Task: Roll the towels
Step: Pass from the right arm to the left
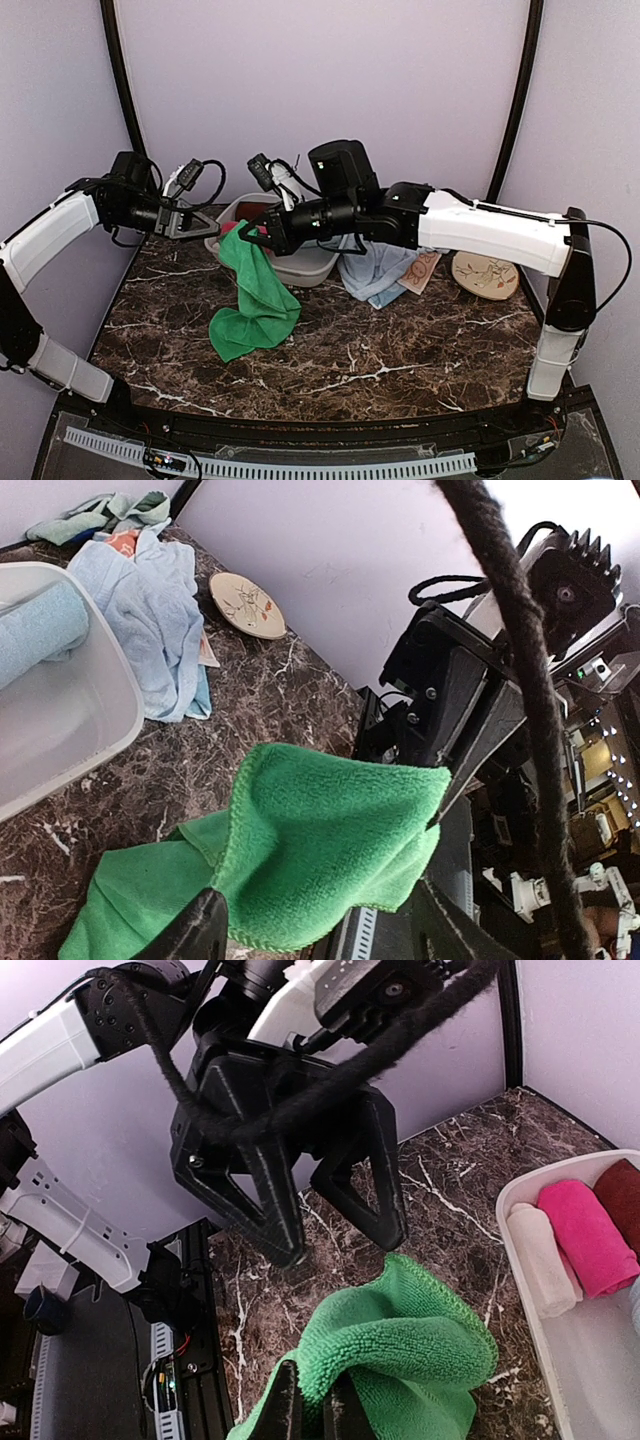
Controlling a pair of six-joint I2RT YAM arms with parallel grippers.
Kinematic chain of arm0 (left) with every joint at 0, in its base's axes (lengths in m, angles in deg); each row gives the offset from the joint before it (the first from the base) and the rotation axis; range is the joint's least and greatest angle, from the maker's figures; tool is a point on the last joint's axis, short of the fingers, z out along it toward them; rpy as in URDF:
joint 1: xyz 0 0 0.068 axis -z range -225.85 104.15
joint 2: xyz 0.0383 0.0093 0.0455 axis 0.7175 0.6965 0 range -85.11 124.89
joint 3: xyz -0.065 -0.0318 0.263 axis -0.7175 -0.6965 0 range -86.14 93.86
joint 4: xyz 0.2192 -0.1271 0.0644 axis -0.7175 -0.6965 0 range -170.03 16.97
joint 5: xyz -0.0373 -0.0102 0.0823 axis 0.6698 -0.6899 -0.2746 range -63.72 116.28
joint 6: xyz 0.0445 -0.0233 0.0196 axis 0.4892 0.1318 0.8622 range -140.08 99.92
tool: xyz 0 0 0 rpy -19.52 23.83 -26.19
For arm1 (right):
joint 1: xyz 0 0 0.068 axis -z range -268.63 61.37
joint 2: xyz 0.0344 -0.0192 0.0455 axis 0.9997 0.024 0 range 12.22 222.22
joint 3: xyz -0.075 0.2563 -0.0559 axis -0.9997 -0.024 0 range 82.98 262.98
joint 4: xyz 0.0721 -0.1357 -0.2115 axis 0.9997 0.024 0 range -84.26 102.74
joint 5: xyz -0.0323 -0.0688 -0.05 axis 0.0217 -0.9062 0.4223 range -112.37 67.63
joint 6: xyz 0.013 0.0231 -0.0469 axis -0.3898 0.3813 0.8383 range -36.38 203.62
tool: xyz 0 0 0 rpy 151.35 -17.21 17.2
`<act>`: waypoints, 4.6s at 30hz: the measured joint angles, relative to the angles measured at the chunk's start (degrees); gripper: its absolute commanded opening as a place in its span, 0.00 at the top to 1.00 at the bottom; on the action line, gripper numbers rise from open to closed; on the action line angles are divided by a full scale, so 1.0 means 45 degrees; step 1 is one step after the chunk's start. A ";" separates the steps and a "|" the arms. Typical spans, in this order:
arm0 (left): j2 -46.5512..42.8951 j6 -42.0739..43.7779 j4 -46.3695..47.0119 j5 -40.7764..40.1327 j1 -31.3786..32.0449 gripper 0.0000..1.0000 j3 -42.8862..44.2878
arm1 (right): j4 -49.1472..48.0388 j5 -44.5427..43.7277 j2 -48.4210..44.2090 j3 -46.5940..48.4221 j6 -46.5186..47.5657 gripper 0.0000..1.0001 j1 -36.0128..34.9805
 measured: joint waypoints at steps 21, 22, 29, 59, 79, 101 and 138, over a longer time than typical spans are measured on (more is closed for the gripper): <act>-0.0223 -0.1253 0.0495 -0.0228 0.0000 0.43 -0.0801 | -0.0034 -0.0350 0.0000 -0.0146 0.0374 1.00 -0.0005; -0.0219 -0.1350 0.0583 -0.0112 0.0000 0.43 -0.0801 | -0.0039 -0.0350 0.0000 -0.0170 0.0374 1.00 -0.0005; -0.0189 -0.1671 0.0816 0.0466 0.0000 0.25 -0.1025 | -0.0228 -0.0398 0.0000 -0.0180 0.0374 1.00 -0.0005; -0.1069 -0.5289 0.3589 0.1836 -0.0005 0.24 -0.2618 | -0.1642 -0.0107 -0.0457 -0.0559 0.0199 1.00 -0.0005; -0.2069 -1.1812 1.0666 0.2827 -0.0005 0.44 -0.4357 | -0.2778 -0.0049 -0.1025 -0.0986 -0.0359 1.00 -0.0005; -0.2113 -1.1055 0.9816 0.1802 -0.0005 0.97 -0.4090 | -0.2997 -0.0005 -0.0287 -0.1268 -0.0792 1.00 -0.0010; -0.1171 -0.3468 0.2448 0.0107 0.0607 1.00 0.0695 | 0.0471 0.1413 -0.1700 -0.0957 0.0991 0.22 0.1593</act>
